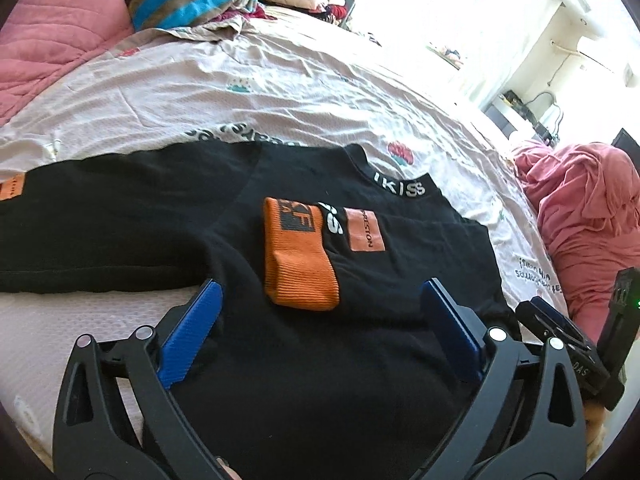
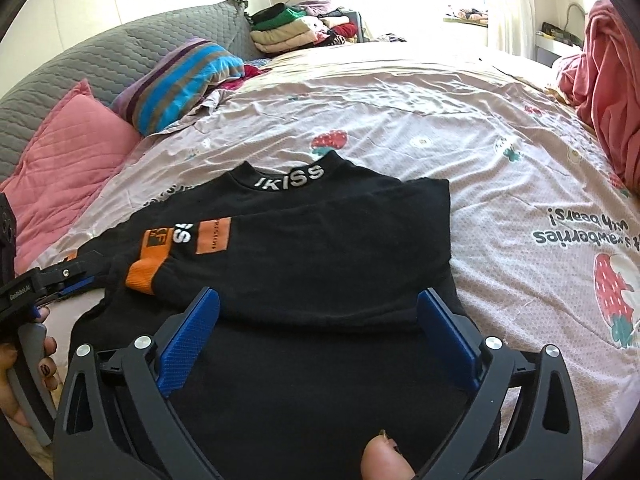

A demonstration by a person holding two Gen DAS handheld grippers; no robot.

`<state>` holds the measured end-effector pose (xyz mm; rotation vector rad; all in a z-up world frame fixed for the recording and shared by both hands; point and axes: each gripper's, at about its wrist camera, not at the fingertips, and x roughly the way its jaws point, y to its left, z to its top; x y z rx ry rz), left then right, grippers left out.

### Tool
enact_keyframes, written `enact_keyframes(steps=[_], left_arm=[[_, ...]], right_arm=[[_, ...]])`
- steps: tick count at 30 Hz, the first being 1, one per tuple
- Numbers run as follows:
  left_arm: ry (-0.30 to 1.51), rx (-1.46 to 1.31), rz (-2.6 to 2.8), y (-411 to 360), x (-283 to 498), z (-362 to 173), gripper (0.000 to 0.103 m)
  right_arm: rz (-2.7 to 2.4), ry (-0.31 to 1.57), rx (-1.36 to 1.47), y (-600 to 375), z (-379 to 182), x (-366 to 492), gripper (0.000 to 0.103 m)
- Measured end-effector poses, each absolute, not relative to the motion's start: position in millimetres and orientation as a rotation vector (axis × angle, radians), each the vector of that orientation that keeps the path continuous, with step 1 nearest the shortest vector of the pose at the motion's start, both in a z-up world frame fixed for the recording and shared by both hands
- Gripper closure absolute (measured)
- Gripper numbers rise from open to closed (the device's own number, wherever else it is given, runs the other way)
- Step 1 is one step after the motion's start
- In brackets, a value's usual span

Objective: Fold small clothes
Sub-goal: 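Withdraw the left tool and move it toward the other sleeve, then reach the left tool to the other sleeve's orange cuff and grasp it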

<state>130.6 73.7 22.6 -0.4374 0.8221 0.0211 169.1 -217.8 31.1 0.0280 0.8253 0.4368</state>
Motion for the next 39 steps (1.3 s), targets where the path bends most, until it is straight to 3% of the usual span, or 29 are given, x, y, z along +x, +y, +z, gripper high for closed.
enact_keyframes(steps=[39], left_arm=[[0.719,-0.408,0.27,151,71,50,0.01]], right_arm=[[0.653,0.71,-0.071,-93,78,135,0.005]])
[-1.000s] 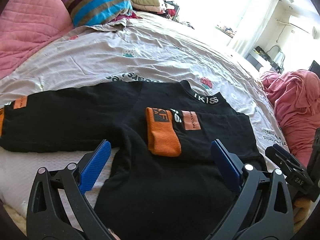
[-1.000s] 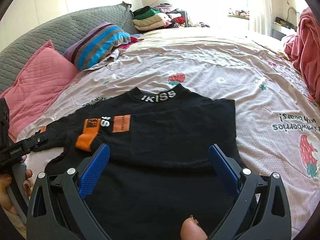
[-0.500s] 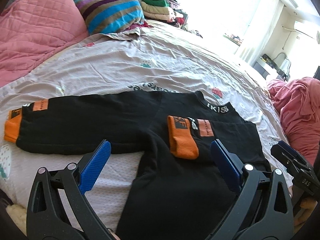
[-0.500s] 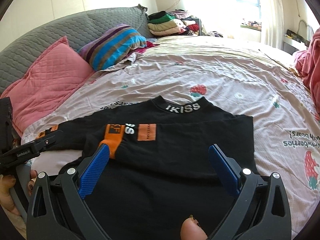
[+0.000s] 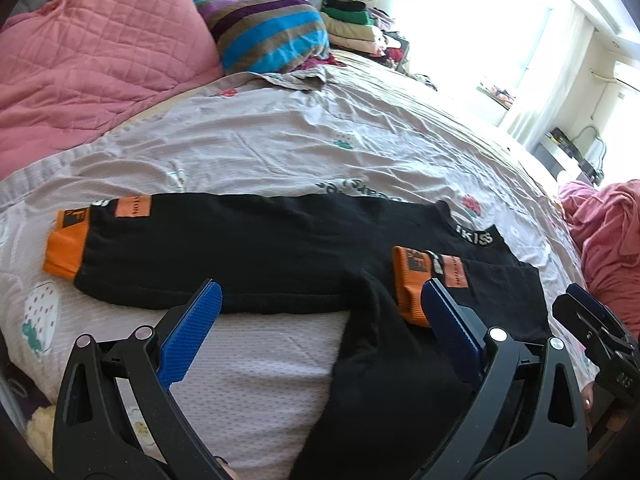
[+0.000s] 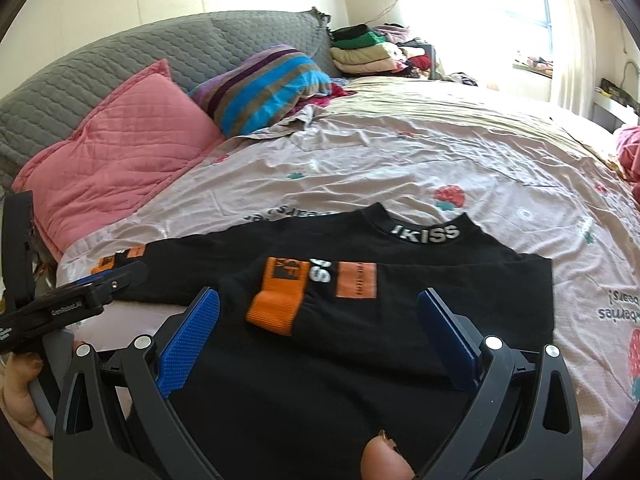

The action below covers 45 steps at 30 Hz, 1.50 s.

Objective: Fold small clothes
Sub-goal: 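Reach the left tool to the other sleeve's orange cuff and grasp it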

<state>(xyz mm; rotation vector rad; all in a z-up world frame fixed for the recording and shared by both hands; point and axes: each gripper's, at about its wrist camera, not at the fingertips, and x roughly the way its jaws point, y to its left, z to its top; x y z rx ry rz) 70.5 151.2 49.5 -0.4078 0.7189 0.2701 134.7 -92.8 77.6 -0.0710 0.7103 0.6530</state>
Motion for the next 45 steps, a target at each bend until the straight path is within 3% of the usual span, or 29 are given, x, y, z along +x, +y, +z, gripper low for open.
enact_keyframes(steps=[45], left_arm=[[0.719,-0.635,0.619,296,11,3,0.01]], right_arm=[[0.923,0.716,-0.271,80,61,97,0.005]])
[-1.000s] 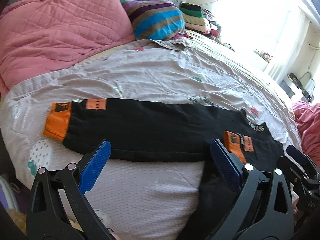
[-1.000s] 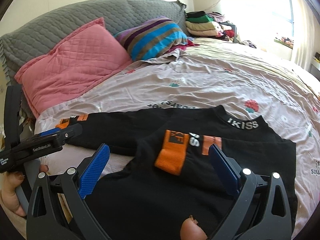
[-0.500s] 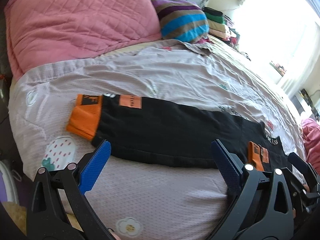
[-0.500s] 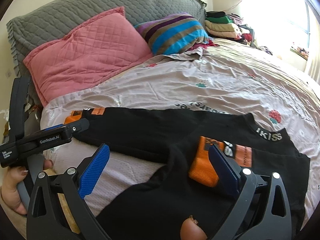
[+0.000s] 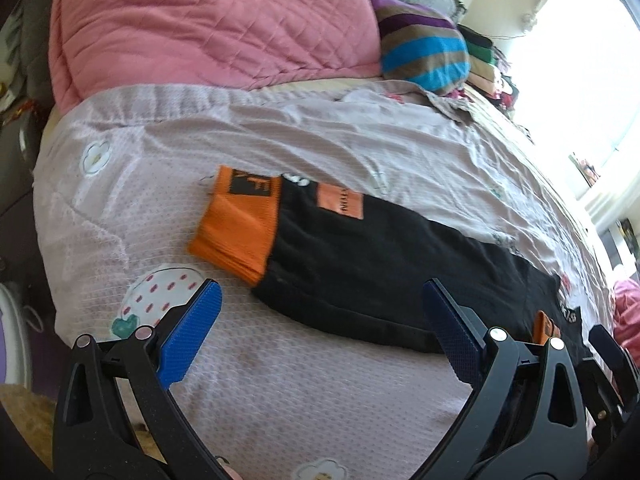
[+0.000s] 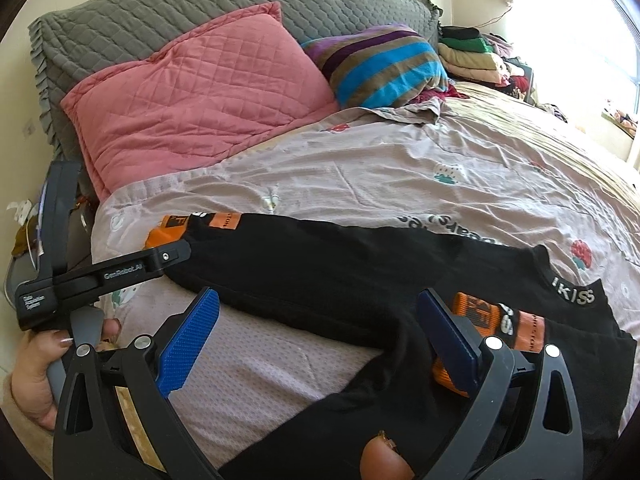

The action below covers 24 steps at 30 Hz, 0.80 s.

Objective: Fold small clothes
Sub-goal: 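Reach the left tool to the other sleeve's orange cuff and grasp it, then lift the cuff with the left tool and carry it across the shirt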

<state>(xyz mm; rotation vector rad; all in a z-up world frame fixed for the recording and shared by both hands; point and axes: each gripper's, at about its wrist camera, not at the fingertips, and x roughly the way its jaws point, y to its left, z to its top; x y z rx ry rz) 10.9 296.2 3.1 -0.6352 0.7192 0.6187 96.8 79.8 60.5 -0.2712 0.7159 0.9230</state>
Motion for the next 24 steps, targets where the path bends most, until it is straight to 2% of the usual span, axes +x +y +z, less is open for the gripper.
enact_keyframes(steps=[15,17,19,20,22,24], left_arm=[[0.696,-0.783,0.68,338,15,-24,0.01],[0.68,-0.781,0.693,342,18,-23,0.013],[0.677,-0.763,0.716,345,22,-21,0.035],[0.673,-0.756,0.725,347,23,-21,0.043],[0.678,-0.762,0.716,351,26,-23,0.077],[0.676,-0.773,0.688,352,27,-25,0.089]], right_arm=[[0.931,0.762,-0.228,84,47,103,0.005],[0.928,0.766,-0.219,83,47,104,0.005],[0.925,0.77,-0.208,81,46,105,0.005],[0.924,0.772,-0.204,80,46,105,0.005],[0.921,0.777,-0.194,77,46,107,0.005],[0.917,0.779,-0.189,74,46,107,0.005]])
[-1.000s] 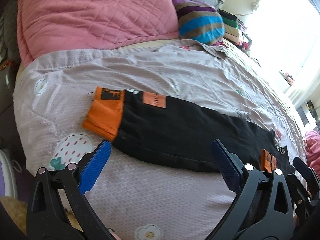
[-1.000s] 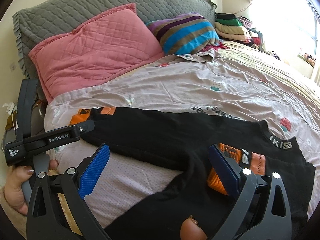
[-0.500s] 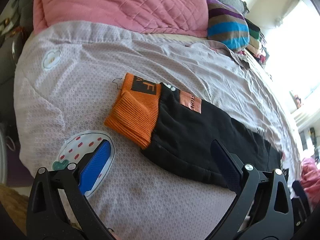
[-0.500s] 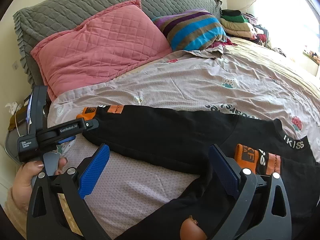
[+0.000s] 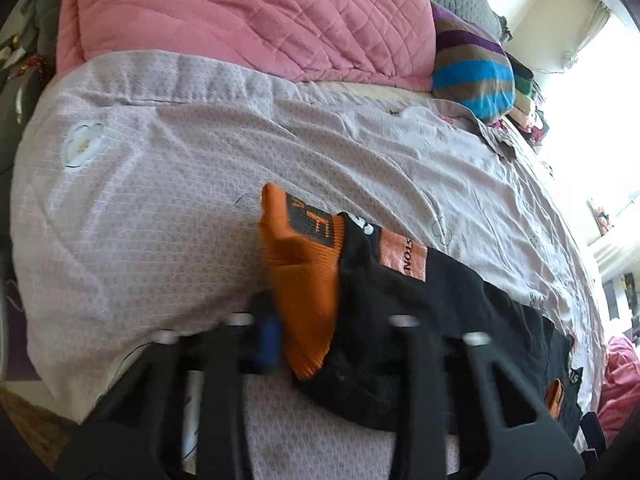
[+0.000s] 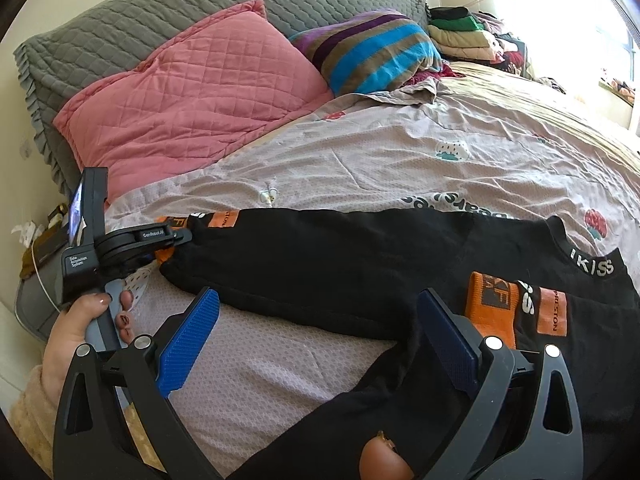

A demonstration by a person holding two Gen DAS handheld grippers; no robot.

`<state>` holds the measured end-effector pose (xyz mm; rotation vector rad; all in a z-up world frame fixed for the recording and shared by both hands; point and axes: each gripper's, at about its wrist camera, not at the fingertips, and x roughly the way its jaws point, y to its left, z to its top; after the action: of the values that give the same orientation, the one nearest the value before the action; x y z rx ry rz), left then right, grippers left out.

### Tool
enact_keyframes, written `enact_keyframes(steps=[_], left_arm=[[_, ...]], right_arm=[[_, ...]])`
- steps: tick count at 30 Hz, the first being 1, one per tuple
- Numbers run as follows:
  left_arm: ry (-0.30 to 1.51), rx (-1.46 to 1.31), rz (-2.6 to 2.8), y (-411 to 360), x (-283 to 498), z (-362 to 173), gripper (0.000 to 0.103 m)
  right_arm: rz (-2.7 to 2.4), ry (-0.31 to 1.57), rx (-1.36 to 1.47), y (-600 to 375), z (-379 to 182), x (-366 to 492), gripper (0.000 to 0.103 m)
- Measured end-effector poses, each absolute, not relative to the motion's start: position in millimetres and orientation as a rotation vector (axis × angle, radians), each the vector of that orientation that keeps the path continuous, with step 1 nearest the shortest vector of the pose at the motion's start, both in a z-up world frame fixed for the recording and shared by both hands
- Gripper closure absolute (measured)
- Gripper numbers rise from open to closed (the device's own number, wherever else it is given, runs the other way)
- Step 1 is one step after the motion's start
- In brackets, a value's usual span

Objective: Fold small clothes
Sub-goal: 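Lift the cuff with the left tool and carry it across the shirt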

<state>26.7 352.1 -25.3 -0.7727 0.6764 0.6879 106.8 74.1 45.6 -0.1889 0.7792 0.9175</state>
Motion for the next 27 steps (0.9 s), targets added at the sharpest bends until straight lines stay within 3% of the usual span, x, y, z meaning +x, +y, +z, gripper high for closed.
enact_keyframes(steps=[4,27], left_arm=[[0.626,-0.744,0.637,340,23,-15,0.094],[0.46,-0.605,0.327,233,53,95,0.095]], right_arm=[[0.906,0.783,-0.164,62,46,108,0.005],[0.699,0.805,0.124,-79,52,129,0.005]])
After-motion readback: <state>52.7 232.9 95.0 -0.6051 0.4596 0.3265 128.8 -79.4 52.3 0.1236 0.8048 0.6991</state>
